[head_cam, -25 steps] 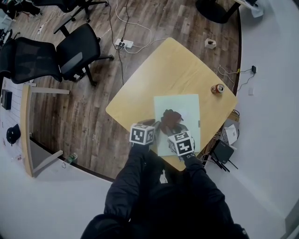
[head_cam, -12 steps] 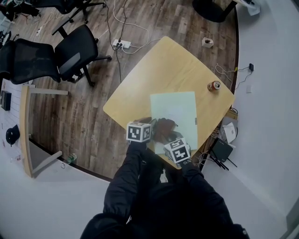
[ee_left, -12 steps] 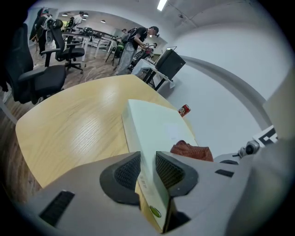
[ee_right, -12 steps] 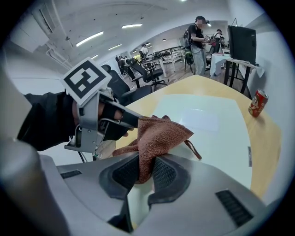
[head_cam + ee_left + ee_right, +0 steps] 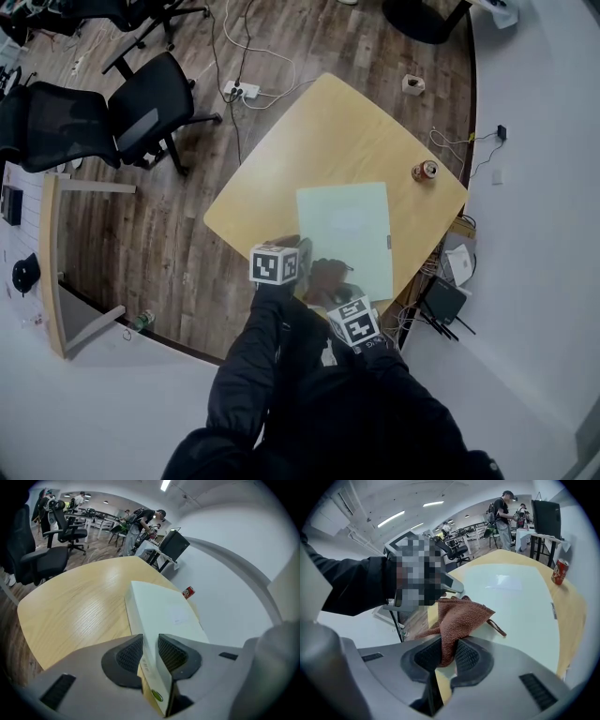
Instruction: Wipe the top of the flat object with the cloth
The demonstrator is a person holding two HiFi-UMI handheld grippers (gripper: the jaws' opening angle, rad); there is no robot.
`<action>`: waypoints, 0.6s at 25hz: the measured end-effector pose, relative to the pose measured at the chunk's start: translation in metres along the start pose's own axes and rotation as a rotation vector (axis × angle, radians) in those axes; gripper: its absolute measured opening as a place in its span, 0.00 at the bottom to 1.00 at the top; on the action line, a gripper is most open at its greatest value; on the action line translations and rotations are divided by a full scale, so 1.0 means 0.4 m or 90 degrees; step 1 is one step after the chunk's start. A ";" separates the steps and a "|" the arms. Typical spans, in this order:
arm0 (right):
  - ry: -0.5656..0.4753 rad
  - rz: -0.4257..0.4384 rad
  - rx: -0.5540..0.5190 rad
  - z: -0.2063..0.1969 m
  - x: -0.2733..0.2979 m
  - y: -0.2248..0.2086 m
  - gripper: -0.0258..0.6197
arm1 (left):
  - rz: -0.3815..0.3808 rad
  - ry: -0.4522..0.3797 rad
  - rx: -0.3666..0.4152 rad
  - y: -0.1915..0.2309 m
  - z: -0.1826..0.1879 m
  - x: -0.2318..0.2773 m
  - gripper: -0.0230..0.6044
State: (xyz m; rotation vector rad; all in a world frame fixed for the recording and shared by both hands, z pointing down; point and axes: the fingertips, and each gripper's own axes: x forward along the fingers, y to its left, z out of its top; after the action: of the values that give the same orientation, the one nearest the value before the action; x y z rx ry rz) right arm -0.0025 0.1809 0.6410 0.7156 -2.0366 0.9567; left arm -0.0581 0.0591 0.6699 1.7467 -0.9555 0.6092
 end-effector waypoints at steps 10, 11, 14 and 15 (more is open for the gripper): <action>-0.050 0.021 0.002 0.089 -0.076 -0.016 0.15 | -0.001 -0.008 -0.018 -0.003 0.007 0.000 0.23; -0.063 0.016 -0.001 0.118 -0.084 -0.032 0.15 | -0.002 -0.008 -0.020 -0.003 0.007 0.001 0.23; -0.098 0.001 -0.008 0.214 -0.093 -0.089 0.15 | -0.006 -0.007 -0.023 -0.007 0.005 0.005 0.23; -0.106 -0.004 -0.010 0.245 -0.092 -0.109 0.15 | -0.008 -0.005 -0.023 -0.008 0.004 0.006 0.23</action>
State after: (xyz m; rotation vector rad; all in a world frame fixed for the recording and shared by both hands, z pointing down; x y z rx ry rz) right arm 0.0111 0.0828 0.5856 0.8168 -2.1821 0.9018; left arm -0.0541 0.0574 0.6695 1.7227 -0.9546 0.5735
